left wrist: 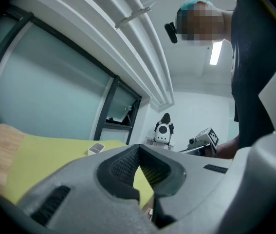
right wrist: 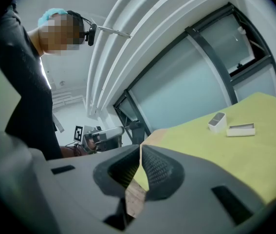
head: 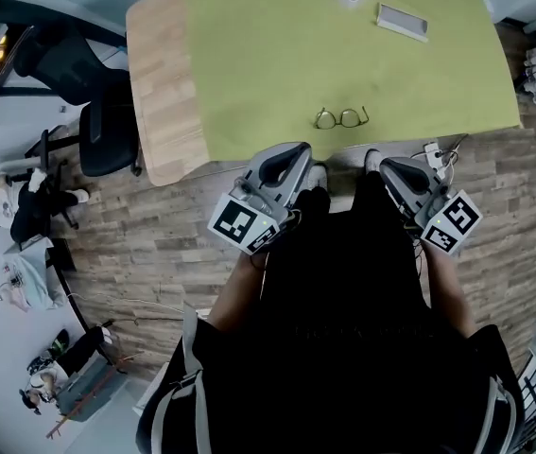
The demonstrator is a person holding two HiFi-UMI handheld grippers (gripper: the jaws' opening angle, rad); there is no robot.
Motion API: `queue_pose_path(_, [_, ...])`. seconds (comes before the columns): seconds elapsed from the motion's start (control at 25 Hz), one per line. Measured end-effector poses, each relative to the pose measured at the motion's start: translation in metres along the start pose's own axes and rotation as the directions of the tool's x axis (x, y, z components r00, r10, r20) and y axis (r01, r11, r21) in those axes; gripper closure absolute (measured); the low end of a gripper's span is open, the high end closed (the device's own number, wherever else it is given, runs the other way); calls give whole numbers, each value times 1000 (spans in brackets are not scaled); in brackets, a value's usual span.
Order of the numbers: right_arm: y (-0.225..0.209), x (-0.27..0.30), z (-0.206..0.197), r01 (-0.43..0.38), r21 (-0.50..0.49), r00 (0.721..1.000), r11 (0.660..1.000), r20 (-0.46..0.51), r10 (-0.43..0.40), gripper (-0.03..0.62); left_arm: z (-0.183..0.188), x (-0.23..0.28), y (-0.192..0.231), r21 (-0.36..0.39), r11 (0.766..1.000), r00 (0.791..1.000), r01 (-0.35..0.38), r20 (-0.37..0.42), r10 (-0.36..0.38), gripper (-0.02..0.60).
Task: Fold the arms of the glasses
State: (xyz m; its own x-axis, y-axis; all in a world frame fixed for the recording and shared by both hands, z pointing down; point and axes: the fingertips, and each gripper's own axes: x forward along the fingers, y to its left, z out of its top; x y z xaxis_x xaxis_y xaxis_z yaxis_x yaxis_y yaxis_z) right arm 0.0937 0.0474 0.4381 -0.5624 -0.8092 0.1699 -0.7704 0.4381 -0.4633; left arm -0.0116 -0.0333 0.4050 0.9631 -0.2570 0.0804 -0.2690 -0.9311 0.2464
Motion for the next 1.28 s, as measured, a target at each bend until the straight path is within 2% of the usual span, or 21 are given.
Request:
queue_pose_path(0.2, [-30, -1, 2, -91, 5, 995, 996, -49, 91, 562, -2, 24, 2, -5, 994, 994, -111, -6, 111, 563])
queue_pose_path(0.48, [-60, 4, -6, -176, -59, 974, 983, -152, 166, 562, -12, 48, -12, 15, 992, 991, -129, -39, 130, 563])
queue_pose_path(0.68, [-74, 13, -24, -203, -146, 956, 968, -242, 164, 562, -32, 55, -12, 55, 991, 989, -124, -77, 128, 563])
queue_pose_path(0.96, [-92, 27, -50, -218, -211, 932, 953, -336, 139, 562, -63, 62, 5, 30, 986, 978, -163, -127, 166, 563])
queue_pose_path(1.16, [-107, 41, -77, -235, -245, 894, 941, -433, 111, 560, -83, 67, 13, 9, 986, 972, -167, -166, 167, 563])
queue_pose_path(1.28, [-118, 49, -86, -212, -253, 891, 944, -447, 81, 560, -88, 68, 16, -1, 986, 970, -166, -182, 163, 563])
